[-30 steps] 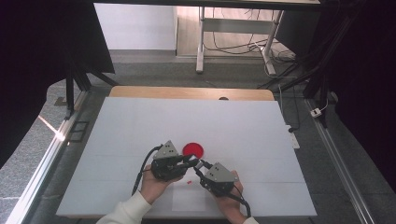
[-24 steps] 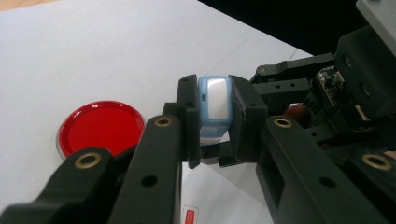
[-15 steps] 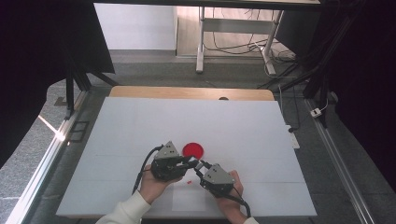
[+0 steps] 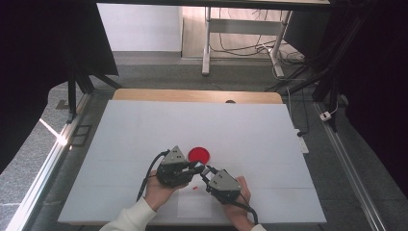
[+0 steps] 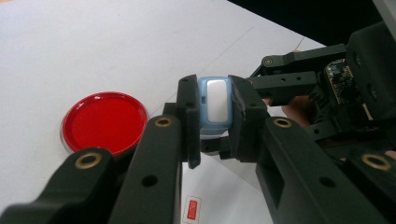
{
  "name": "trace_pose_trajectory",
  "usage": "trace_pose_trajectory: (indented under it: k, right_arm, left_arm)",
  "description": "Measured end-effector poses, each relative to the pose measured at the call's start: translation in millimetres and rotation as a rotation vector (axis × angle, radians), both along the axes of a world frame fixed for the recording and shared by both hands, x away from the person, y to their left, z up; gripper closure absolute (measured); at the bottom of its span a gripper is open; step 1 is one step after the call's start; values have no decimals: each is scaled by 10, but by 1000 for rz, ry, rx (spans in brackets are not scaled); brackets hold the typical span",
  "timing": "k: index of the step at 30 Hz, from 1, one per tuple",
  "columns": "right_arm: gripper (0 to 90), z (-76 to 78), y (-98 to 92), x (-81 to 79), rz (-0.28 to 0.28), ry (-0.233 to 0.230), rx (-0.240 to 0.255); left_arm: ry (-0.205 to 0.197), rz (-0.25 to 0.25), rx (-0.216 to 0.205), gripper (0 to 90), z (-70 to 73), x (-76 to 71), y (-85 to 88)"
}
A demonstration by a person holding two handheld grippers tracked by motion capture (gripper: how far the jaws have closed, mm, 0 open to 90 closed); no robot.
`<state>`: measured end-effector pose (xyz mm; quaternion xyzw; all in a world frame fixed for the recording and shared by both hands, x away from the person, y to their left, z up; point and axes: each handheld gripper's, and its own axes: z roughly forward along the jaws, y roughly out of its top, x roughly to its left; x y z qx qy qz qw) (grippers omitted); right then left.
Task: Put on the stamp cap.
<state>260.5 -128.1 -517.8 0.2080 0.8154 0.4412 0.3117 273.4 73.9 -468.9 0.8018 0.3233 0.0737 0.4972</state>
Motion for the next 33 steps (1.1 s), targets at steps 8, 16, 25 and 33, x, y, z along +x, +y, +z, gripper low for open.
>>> trace_pose_trajectory:
  k: [8,16,25,33]
  right_arm:
    - [652,-11,35,-22,-4,-30,-56]
    - [654,10,22,-7,3,3,-46]
    - [653,0,24,-14,33,-9,-50]
    - [647,3,11,9,45,4,-60]
  left_arm:
    - [19,-3,12,756,-12,16,-3]
    - [30,-4,-2,757,-50,26,-13]
    - [51,-10,-6,758,-92,40,-18]
    - [45,-9,-14,755,-85,47,2]
